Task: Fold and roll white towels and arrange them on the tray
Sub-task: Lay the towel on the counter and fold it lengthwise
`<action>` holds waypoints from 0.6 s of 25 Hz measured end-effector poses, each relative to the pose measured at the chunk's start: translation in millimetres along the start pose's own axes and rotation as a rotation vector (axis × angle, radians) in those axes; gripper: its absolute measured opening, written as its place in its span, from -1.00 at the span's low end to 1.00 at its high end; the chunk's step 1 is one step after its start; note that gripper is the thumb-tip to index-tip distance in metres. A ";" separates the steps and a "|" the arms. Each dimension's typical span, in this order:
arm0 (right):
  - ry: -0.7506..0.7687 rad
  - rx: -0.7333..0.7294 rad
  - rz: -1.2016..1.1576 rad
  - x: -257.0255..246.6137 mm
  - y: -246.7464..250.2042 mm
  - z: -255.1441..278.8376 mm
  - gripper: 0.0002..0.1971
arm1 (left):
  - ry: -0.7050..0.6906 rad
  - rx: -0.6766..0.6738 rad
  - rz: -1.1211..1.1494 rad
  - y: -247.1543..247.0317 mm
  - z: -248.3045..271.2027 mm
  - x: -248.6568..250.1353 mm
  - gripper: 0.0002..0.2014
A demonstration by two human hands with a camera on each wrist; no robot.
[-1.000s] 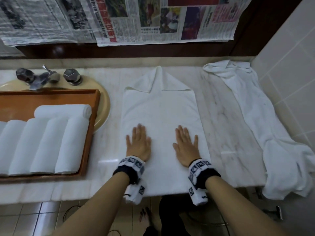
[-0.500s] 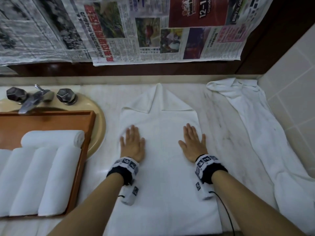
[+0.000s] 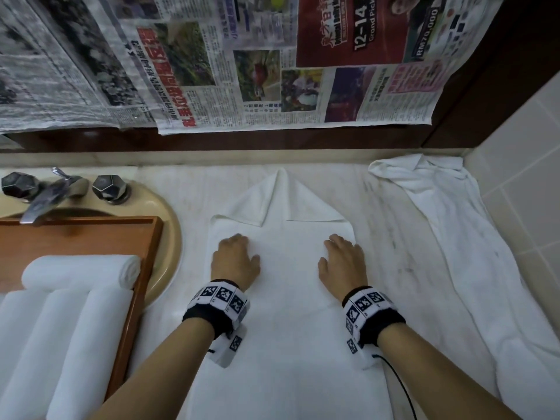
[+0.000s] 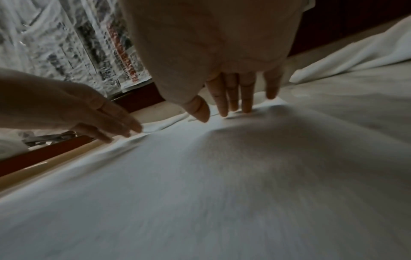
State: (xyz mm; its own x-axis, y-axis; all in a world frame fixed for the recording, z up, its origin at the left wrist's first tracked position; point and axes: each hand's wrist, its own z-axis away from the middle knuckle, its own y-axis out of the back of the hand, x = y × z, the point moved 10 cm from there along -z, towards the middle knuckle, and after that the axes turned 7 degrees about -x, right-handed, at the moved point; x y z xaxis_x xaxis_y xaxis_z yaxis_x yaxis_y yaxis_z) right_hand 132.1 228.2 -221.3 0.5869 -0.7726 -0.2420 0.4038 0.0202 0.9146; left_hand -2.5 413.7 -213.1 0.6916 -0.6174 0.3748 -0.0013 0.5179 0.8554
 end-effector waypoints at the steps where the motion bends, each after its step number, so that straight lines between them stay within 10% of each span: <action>1: 0.074 -0.018 -0.059 -12.5 2.6 -10.5 -0.55 | -0.087 -0.020 0.057 -6.4 -9.1 13.7 -0.56; 7: 0.211 -0.233 0.046 -22.4 -2.9 -80.0 -0.40 | -0.140 -0.146 0.053 -36.2 -35.1 26.7 -0.29; 13: -0.141 -0.128 -0.047 39.4 34.6 -118.3 -0.30 | -0.105 -0.179 0.028 -37.4 -34.9 27.3 -0.30; 15: -0.021 -0.053 0.046 17.7 38.0 -116.2 -0.31 | -0.070 -0.151 -0.019 -33.8 -37.2 34.5 -0.33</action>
State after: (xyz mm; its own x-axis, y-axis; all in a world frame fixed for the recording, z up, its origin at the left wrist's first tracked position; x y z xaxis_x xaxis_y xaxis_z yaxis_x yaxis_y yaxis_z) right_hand 239.4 289.1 -228.4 0.5914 -0.7831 -0.1925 0.4136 0.0897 0.9060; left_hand 48.3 396.9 -242.4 0.6381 -0.6652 0.3876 0.1234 0.5854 0.8013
